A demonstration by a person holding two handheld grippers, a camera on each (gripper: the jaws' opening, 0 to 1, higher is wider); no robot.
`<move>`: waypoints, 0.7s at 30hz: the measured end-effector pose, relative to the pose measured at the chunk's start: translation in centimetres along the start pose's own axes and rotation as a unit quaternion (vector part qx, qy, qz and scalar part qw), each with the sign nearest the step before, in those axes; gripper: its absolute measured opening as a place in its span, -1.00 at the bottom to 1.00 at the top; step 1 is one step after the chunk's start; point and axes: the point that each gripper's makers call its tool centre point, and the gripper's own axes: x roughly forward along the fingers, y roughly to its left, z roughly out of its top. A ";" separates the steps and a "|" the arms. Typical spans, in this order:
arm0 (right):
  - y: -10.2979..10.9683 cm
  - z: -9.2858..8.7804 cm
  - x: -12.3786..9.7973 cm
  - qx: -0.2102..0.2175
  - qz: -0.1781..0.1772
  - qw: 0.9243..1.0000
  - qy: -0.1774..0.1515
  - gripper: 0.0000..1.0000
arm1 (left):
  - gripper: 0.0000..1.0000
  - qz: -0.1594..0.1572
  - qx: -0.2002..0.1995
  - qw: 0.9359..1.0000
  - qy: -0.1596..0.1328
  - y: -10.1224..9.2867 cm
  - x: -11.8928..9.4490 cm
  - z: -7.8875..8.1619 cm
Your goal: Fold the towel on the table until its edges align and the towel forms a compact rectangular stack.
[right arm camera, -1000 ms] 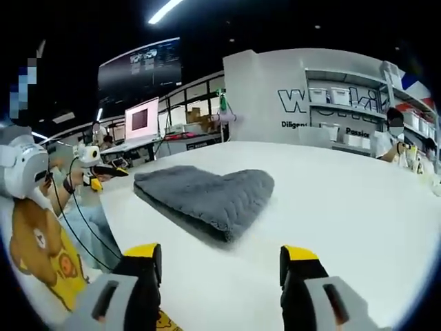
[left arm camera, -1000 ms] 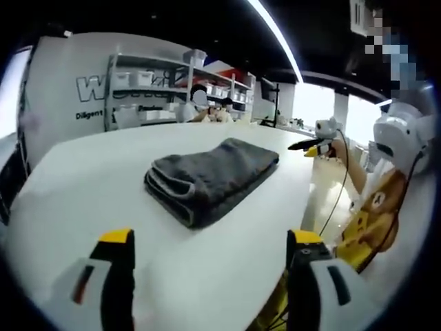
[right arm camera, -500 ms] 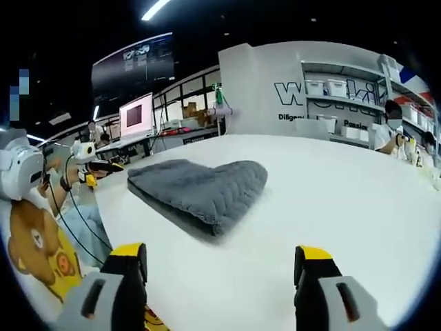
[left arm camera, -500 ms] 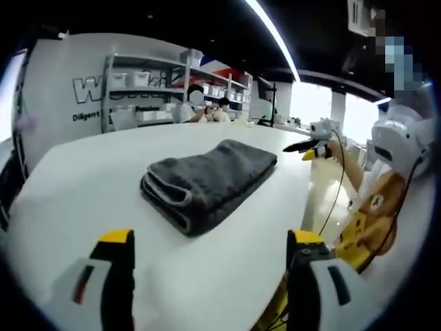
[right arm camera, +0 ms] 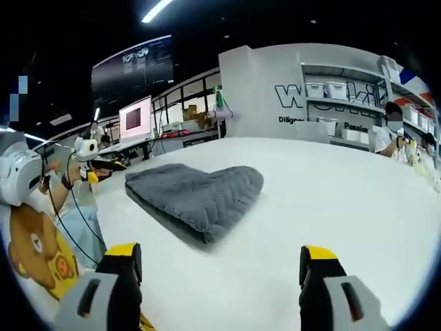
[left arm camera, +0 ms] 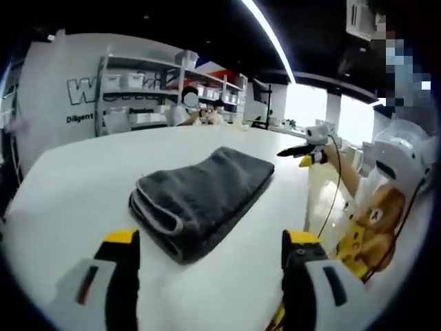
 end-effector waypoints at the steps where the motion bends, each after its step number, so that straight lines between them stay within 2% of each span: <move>1: 0.0 0.1 0.0 -0.001 0.000 1.000 -0.001 0.99 | 0.83 -0.005 -0.001 1.000 0.001 0.0 0.3 0.3; 8: 0.4 -0.2 -0.2 0.010 0.007 1.000 -0.012 0.99 | 0.80 -0.042 -0.009 0.998 0.036 -0.1 2.8 0.6; 12: 0.6 -0.6 -0.4 0.013 0.003 1.000 -0.008 0.99 | 0.59 -0.063 -0.070 0.994 0.053 -0.3 3.8 0.3; 14: 0.5 -0.8 -0.6 0.014 -0.002 1.000 -0.008 0.99 | 0.50 -0.069 -0.095 0.992 0.049 -0.2 4.4 0.3; 15: 0.5 -0.8 -0.7 0.015 -0.005 1.000 -0.010 0.98 | 0.48 -0.065 -0.111 0.990 0.053 0.0 4.5 0.2; 17: 0.5 -0.7 -0.9 0.017 -0.009 1.000 -0.013 0.98 | 0.43 -0.053 -0.112 0.991 0.054 0.7 4.7 0.0; 19: 0.5 -0.7 -1.2 0.018 -0.011 1.000 -0.015 0.97 | 0.31 -0.048 -0.117 0.990 0.055 1.1 4.6 -0.2; 21: 0.5 -0.5 -1.5 0.018 -0.016 1.000 -0.019 0.96 | 0.17 -0.042 -0.138 0.988 0.058 1.6 4.5 -0.5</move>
